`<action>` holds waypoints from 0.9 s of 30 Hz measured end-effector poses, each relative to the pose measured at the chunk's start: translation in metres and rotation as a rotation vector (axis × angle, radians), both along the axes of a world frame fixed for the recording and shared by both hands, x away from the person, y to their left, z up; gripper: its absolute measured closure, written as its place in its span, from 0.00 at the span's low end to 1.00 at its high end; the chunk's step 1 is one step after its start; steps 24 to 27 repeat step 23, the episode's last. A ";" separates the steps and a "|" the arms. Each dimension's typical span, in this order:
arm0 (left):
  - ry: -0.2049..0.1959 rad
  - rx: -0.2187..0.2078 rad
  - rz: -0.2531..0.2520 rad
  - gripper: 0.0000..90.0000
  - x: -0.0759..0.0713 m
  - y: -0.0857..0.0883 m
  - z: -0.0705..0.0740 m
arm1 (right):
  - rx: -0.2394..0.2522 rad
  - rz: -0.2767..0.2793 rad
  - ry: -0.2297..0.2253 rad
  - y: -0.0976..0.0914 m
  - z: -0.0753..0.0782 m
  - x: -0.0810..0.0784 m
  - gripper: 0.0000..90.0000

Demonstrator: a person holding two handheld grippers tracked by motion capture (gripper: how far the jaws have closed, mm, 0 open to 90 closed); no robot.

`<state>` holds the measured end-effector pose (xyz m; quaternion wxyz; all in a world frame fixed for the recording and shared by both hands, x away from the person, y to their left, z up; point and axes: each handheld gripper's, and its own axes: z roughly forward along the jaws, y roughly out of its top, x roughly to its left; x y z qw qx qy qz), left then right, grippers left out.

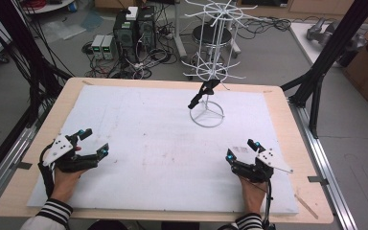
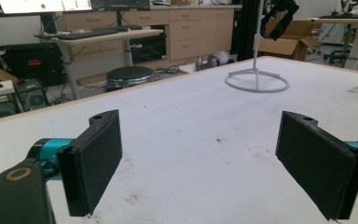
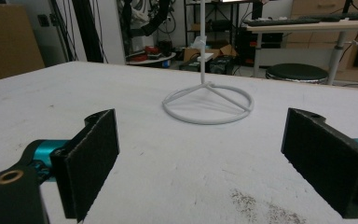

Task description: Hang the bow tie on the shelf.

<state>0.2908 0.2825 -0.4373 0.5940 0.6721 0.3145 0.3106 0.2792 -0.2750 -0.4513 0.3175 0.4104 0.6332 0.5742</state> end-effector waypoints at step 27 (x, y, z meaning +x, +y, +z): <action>-0.060 -0.138 0.008 0.21 -0.008 0.007 -0.018 | 0.004 -0.015 0.008 0.000 0.000 0.000 0.11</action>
